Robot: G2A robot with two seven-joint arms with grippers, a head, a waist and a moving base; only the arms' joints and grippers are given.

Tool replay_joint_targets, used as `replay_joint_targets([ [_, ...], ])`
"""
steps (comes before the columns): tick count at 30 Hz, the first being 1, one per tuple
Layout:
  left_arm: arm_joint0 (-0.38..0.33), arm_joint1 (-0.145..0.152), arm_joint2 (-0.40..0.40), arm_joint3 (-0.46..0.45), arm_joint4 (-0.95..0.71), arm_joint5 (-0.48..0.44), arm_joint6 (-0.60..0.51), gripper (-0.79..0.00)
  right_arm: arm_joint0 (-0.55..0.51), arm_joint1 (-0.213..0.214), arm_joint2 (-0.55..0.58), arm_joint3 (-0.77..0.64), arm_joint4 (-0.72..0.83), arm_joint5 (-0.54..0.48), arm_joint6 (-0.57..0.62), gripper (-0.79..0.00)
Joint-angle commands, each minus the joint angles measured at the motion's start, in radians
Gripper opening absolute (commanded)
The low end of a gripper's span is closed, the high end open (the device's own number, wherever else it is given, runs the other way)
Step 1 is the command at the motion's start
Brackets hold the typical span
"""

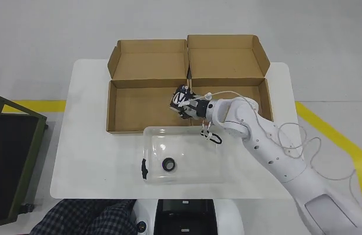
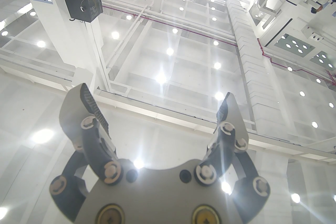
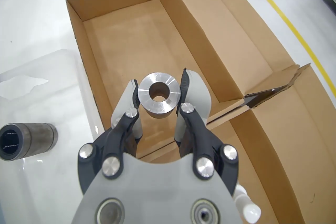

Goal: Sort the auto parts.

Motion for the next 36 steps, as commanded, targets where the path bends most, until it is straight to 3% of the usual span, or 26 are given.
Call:
replay_joint_targets([
  [1,0.0,0.0,0.0,0.0,0.0,0.0,0.0,0.0,0.015,-0.008,-0.01,0.027,0.001,0.009,0.004,-0.785],
  [23,0.0,0.0,0.0,0.0,0.0,0.0,0.0,0.0,0.119,-0.101,-0.093,0.234,-0.002,0.093,0.021,-0.785],
  [26,0.0,0.0,0.0,0.0,0.0,0.0,0.0,0.0,0.128,-0.112,-0.098,0.254,-0.001,0.094,0.019,-0.73],
  [36,0.0,0.0,0.0,0.0,0.0,0.0,0.0,0.0,0.149,-0.14,-0.103,0.306,-0.013,0.102,0.021,-0.69],
])
